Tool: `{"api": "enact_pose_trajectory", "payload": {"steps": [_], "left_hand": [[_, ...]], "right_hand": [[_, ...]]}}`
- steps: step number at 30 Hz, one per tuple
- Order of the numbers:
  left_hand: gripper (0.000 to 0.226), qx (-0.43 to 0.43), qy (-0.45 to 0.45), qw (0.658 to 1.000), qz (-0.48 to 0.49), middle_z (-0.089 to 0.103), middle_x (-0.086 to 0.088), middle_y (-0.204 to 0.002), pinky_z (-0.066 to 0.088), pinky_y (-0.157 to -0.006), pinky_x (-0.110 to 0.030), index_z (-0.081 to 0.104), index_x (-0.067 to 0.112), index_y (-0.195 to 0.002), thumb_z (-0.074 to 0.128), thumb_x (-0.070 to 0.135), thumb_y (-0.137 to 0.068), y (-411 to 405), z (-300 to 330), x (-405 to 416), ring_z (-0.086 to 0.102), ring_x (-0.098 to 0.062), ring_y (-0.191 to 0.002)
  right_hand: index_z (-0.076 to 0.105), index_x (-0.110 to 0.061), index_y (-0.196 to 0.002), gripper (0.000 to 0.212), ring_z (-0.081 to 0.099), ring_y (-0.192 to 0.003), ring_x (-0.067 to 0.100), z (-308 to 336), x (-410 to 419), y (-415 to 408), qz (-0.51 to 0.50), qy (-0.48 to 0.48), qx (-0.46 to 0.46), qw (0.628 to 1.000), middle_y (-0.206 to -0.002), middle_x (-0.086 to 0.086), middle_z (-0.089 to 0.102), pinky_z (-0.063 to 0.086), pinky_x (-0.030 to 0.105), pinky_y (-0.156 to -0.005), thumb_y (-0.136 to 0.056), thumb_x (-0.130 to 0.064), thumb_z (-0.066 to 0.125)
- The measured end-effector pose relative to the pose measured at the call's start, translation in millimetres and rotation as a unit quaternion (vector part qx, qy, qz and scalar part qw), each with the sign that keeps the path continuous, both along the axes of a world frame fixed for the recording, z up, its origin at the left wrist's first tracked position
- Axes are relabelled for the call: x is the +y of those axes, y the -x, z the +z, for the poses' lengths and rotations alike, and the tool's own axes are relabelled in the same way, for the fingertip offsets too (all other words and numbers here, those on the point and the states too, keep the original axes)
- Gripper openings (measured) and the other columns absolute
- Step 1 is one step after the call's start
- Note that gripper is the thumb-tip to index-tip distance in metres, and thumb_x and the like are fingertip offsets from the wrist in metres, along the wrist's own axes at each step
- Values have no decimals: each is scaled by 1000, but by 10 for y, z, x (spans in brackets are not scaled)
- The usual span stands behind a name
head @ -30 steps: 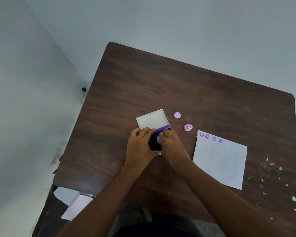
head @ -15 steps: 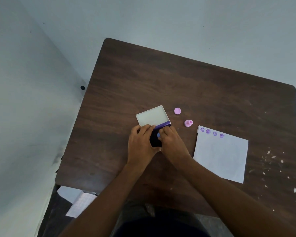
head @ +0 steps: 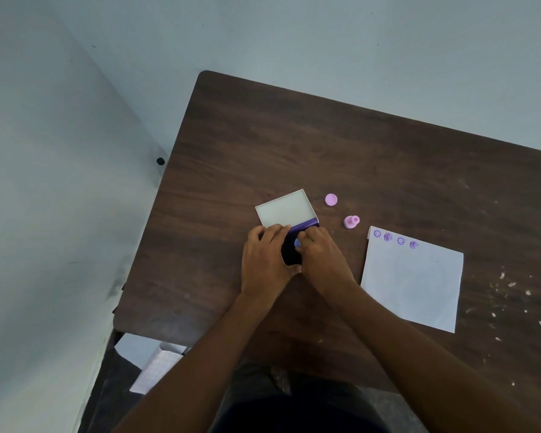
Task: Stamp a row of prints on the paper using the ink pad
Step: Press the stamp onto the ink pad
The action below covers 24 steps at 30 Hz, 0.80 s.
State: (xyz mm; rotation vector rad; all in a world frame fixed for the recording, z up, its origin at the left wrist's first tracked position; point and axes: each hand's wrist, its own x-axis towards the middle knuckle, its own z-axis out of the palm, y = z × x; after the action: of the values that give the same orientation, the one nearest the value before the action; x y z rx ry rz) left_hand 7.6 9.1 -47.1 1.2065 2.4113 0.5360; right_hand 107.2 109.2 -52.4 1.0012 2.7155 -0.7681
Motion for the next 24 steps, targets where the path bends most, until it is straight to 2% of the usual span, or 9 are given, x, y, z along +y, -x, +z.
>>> {"api": "enact_pose_trajectory", "payload": {"steps": [2,4,6,7,9,10,11,14,24], "left_hand": [[83,-4,11,1000,-8,49,3,-143,33,-110,-33,46,21,-140,72,58,-71,-4,3,-3,40,-19,-129],[85,3,23,1000,-22,47,3,-144,33,-110,-33,42,23,-141,71,60,-70,-13,13,-6,38,-19,-131],[88,14,26,999,-25,47,3,-142,36,-106,-35,41,23,-140,74,59,-67,-29,41,-3,37,-20,-128],[91,13,28,999,-23,46,3,-143,37,-104,-36,39,24,-140,76,58,-64,-30,55,-1,37,-20,-127],[98,-1,33,999,-20,41,4,-146,38,-104,-38,35,24,-142,79,58,-61,-42,91,9,34,-20,-128],[99,-2,35,999,-21,39,4,-147,38,-104,-39,33,25,-143,79,58,-61,-53,106,15,34,-20,-129],[97,4,33,999,-25,39,4,-148,38,-104,-39,33,25,-143,78,57,-63,-64,117,17,34,-20,-129],[84,26,4,999,-30,46,2,-144,40,-101,-39,40,22,-140,77,48,-69,-113,128,-9,39,-21,-127],[52,1,-83,994,-65,58,-1,-131,38,-100,-30,56,16,-128,73,32,-80,-361,316,130,48,-20,-122]], "right_hand": [[58,-8,-122,33,53,-109,21,62,42,19,-84,47,-5,995,-124,7,58,40,30,-98,-92,-20,62],[64,-8,-116,28,56,-94,12,149,26,-26,-196,87,70,974,-114,6,65,44,17,-85,-92,-23,63],[69,-6,-110,23,59,-84,12,236,19,-129,-350,193,170,901,-103,8,71,46,14,-73,-93,-20,62],[71,-4,-108,22,61,-82,15,285,34,-182,-434,318,225,812,-100,11,73,50,19,-72,-93,-17,60],[74,0,-102,20,61,-81,22,412,93,-286,-524,564,327,549,-97,18,72,53,31,-76,-90,-7,59],[73,3,-101,21,60,-80,22,459,121,-346,-530,625,355,450,-96,19,70,54,33,-77,-86,-4,61],[72,6,-102,24,60,-79,23,506,135,-381,-524,655,372,396,-95,20,68,54,32,-76,-81,-2,63],[70,8,-102,26,55,-76,23,607,132,-472,-482,699,393,353,-89,19,62,49,30,-70,-81,-4,61],[54,5,-118,30,46,-72,21,618,145,-637,-415,733,436,316,-87,15,54,39,31,-63,-95,-8,41]]}}
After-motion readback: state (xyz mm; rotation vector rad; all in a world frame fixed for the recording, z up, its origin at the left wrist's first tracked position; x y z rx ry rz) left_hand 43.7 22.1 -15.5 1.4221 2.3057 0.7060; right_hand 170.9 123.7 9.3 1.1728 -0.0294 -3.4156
